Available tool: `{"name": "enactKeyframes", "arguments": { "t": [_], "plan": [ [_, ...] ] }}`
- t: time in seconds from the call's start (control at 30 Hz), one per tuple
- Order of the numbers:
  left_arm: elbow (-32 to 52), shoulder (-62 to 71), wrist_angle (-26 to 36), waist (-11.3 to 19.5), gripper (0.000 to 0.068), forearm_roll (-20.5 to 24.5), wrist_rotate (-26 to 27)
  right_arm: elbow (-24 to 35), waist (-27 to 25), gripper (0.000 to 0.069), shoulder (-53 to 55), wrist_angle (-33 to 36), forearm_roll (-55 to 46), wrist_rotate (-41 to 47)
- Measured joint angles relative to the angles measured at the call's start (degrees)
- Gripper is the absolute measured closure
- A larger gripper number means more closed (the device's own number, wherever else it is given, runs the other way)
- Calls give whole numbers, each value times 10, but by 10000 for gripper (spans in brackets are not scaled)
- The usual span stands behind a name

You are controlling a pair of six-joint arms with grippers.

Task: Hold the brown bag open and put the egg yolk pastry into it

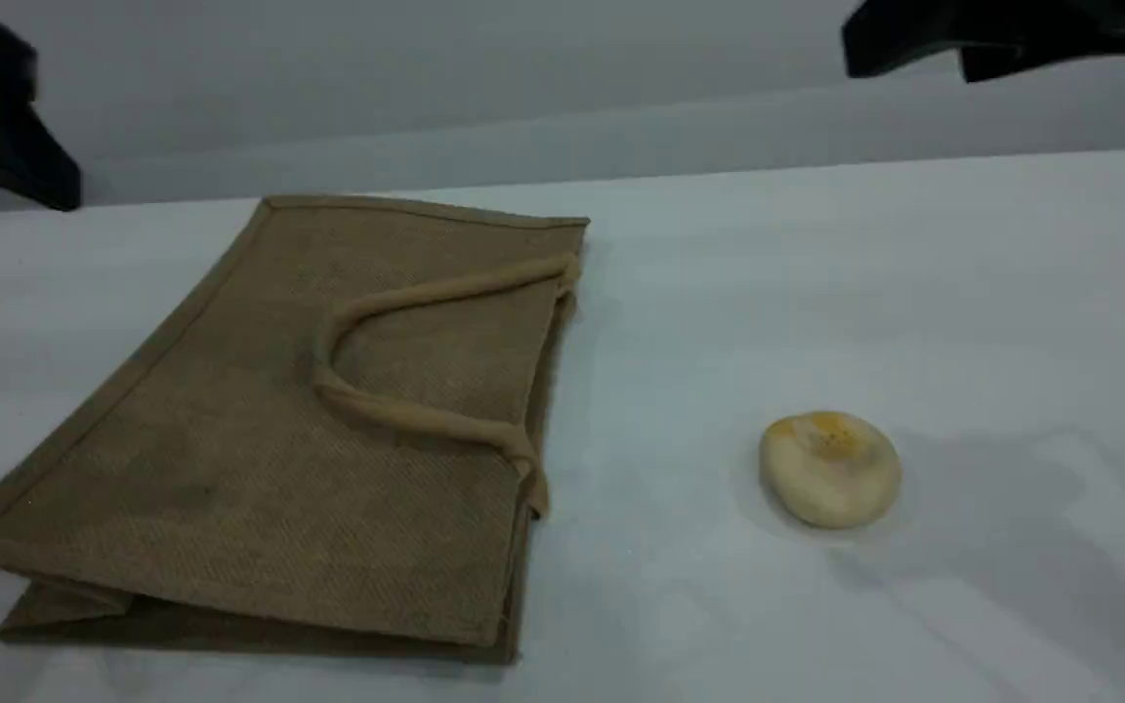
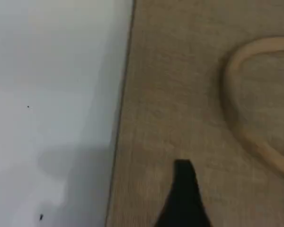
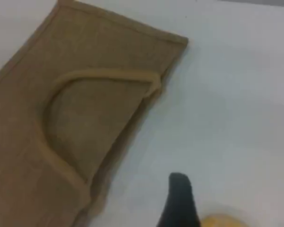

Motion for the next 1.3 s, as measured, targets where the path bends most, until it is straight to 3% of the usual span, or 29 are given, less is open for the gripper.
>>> {"name": "enactKeyframes", "arguments": {
  "t": [0.23,0.4,0.63,1.07,1.3],
  "plan": [
    [-109,147,37,0,187,0,-11,-56,0,214,76,0,-1,0],
    [-199,242,69,-1,187,0,-11,-62,0,214,86,-4,4,0],
    [-298,335,107,-35,187,-13,-11,-62,0,214,87,-20,9,2],
    [-354,419,92,-79,199,-12,-27,-68,-1,214,115,-6,8,2],
    [-362,448,94,-80,211,-8,-39,-68,-1,214,115,-5,8,2]
  ]
}}
